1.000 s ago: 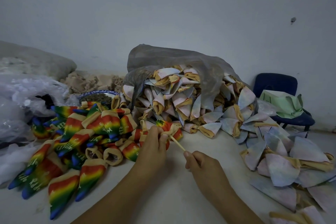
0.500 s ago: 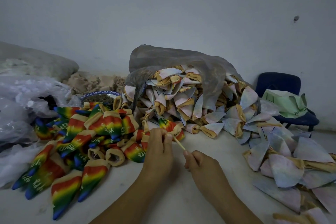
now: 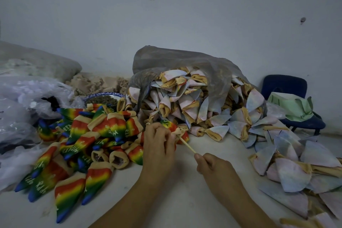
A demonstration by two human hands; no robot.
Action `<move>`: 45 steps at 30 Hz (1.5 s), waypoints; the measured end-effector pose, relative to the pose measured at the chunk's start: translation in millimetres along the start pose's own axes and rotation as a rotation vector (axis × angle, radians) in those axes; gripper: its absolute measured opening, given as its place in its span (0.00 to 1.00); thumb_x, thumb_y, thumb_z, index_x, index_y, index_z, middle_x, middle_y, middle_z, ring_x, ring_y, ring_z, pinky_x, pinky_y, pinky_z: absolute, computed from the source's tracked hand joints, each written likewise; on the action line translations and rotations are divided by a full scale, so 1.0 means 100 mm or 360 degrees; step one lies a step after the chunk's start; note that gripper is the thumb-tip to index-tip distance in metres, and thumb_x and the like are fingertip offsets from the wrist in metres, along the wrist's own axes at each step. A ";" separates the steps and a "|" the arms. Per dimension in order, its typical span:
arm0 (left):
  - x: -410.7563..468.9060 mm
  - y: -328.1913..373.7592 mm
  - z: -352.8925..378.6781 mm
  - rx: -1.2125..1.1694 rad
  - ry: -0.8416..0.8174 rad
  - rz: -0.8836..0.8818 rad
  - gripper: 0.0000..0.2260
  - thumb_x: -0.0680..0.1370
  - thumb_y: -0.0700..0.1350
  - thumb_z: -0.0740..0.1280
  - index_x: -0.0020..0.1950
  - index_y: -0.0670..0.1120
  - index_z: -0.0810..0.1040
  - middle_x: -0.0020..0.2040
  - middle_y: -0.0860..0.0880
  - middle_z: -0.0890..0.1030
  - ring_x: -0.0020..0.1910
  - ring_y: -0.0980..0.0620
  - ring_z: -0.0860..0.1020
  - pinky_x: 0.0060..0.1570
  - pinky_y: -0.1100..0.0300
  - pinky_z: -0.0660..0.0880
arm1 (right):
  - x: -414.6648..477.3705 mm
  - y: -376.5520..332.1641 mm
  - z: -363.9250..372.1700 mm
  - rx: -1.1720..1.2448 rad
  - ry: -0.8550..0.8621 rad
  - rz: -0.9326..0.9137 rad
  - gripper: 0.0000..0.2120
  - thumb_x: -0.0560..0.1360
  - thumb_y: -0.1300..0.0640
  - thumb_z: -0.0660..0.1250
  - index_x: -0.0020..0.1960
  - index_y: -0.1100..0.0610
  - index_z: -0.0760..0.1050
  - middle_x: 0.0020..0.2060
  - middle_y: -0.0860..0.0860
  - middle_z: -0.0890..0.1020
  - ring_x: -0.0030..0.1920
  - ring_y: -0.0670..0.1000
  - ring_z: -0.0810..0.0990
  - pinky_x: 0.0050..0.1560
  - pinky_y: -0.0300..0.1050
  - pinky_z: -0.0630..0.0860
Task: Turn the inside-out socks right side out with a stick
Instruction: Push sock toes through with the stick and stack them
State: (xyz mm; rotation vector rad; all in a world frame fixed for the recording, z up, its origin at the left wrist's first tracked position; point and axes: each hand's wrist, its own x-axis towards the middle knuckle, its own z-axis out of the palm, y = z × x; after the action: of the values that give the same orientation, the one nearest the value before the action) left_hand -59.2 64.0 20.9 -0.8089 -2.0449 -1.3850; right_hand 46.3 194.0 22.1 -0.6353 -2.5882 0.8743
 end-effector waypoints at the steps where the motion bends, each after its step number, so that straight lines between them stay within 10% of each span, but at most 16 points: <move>1: 0.00 0.00 0.00 0.0000 0.0003 0.0017 0.06 0.80 0.39 0.65 0.44 0.40 0.74 0.51 0.52 0.67 0.52 0.52 0.68 0.51 0.71 0.64 | 0.00 0.01 -0.01 0.0026 0.0000 0.0001 0.21 0.78 0.38 0.54 0.40 0.50 0.76 0.38 0.48 0.82 0.39 0.46 0.80 0.44 0.47 0.77; 11: 0.02 0.05 -0.01 -0.0165 -0.0278 -0.0039 0.14 0.82 0.41 0.60 0.41 0.56 0.63 0.43 0.52 0.67 0.40 0.58 0.68 0.39 0.69 0.65 | 0.00 0.00 -0.05 0.0098 -0.0056 -0.0047 0.19 0.77 0.38 0.55 0.38 0.48 0.75 0.37 0.48 0.83 0.42 0.46 0.82 0.47 0.47 0.78; 20: -0.01 0.10 0.01 -0.0325 -0.0261 -0.0040 0.09 0.82 0.39 0.61 0.43 0.48 0.69 0.42 0.52 0.70 0.41 0.62 0.70 0.41 0.72 0.66 | -0.02 -0.08 0.10 0.0489 -0.0067 0.0071 0.20 0.78 0.43 0.59 0.32 0.48 0.76 0.35 0.46 0.82 0.39 0.41 0.81 0.36 0.35 0.70; 28: 0.08 -0.02 -0.06 -0.0745 -0.0245 -0.0649 0.12 0.81 0.51 0.63 0.38 0.55 0.76 0.44 0.51 0.81 0.45 0.46 0.80 0.45 0.47 0.79 | -0.01 -0.03 0.09 0.0366 -0.0072 0.0044 0.20 0.78 0.39 0.57 0.34 0.48 0.76 0.35 0.47 0.82 0.40 0.45 0.82 0.42 0.41 0.76; 32: 0.13 -0.06 -0.06 -0.0793 0.0023 -0.0843 0.03 0.78 0.54 0.67 0.48 0.58 0.74 0.46 0.52 0.79 0.45 0.52 0.79 0.38 0.62 0.75 | -0.03 -0.02 0.09 0.0325 -0.0069 -0.0019 0.20 0.77 0.38 0.57 0.34 0.47 0.76 0.35 0.47 0.82 0.40 0.44 0.81 0.43 0.43 0.76; 38: 0.17 -0.11 -0.10 -0.1066 -0.0343 -0.1048 0.08 0.79 0.56 0.64 0.55 0.63 0.81 0.60 0.48 0.79 0.57 0.45 0.79 0.55 0.42 0.79 | -0.05 -0.03 0.07 0.0301 -0.0120 -0.0078 0.19 0.77 0.39 0.57 0.34 0.46 0.75 0.35 0.45 0.82 0.40 0.43 0.81 0.45 0.44 0.77; 42: 0.15 -0.10 -0.10 -0.1030 -0.0293 -0.1004 0.17 0.77 0.66 0.56 0.49 0.62 0.82 0.50 0.45 0.83 0.46 0.46 0.84 0.36 0.56 0.81 | -0.05 -0.03 0.05 0.0325 -0.0179 -0.0108 0.19 0.77 0.38 0.57 0.34 0.46 0.76 0.36 0.43 0.82 0.41 0.41 0.81 0.46 0.42 0.77; 45: 0.11 -0.13 -0.06 -0.0965 -0.0214 -0.0947 0.26 0.72 0.72 0.51 0.56 0.61 0.80 0.54 0.44 0.83 0.53 0.48 0.82 0.51 0.49 0.81 | -0.05 -0.03 0.02 0.0312 -0.0192 -0.0118 0.19 0.77 0.38 0.57 0.33 0.45 0.75 0.35 0.43 0.82 0.40 0.41 0.81 0.45 0.42 0.76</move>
State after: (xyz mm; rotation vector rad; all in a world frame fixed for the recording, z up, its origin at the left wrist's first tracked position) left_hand -75.2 56.0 22.7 -0.5365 -2.0732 -2.4123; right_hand 49.0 188.4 21.9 -0.4412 -2.5684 1.1564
